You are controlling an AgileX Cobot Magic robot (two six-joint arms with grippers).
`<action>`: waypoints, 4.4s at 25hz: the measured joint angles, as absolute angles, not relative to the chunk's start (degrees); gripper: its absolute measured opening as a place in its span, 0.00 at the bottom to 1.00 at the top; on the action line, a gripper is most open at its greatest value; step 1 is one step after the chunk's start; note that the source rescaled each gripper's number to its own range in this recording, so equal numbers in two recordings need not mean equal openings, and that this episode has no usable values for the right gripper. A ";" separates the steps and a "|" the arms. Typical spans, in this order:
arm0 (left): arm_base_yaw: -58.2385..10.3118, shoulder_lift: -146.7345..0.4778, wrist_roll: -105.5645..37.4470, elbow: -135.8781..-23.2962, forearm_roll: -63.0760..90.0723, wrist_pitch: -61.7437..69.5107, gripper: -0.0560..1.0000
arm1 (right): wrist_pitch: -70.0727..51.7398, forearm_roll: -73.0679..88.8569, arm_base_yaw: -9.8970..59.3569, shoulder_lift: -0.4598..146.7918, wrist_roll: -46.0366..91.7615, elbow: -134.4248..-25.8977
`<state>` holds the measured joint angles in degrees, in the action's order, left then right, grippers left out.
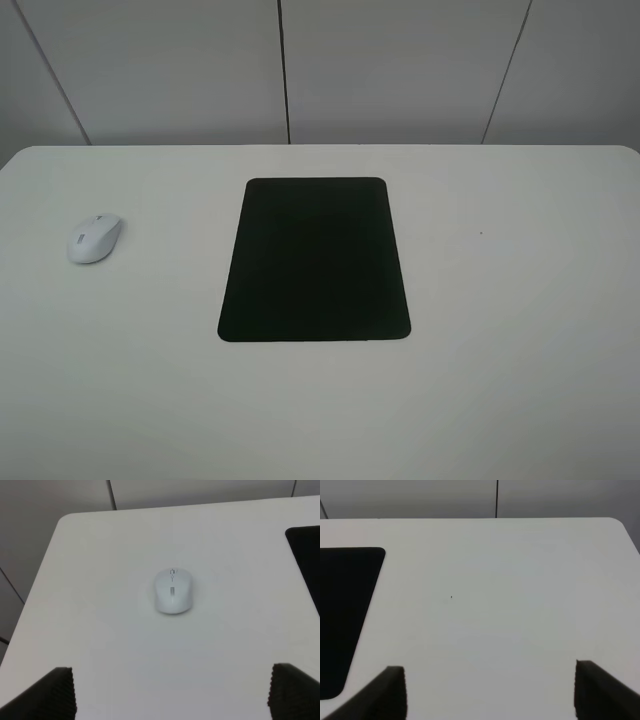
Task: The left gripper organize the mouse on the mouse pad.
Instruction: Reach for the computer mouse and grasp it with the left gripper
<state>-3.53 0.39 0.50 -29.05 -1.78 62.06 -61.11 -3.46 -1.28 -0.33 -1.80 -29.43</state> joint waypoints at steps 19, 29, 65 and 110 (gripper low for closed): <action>-3.53 0.39 0.50 -29.05 -1.78 62.06 1.00 | -61.11 -3.46 -1.28 -0.33 -1.80 -29.43; -3.53 0.39 0.50 -29.05 -1.78 62.06 1.00 | -61.11 -3.52 -1.28 -0.33 -1.80 -29.43; -3.53 0.30 1.58 -29.05 -5.15 61.80 1.00 | -61.11 -3.52 -1.28 -0.33 -1.80 -29.43; 4.00 -101.67 -12.92 -56.47 9.34 30.01 1.00 | -61.11 -3.46 -1.28 -0.33 -1.80 -29.43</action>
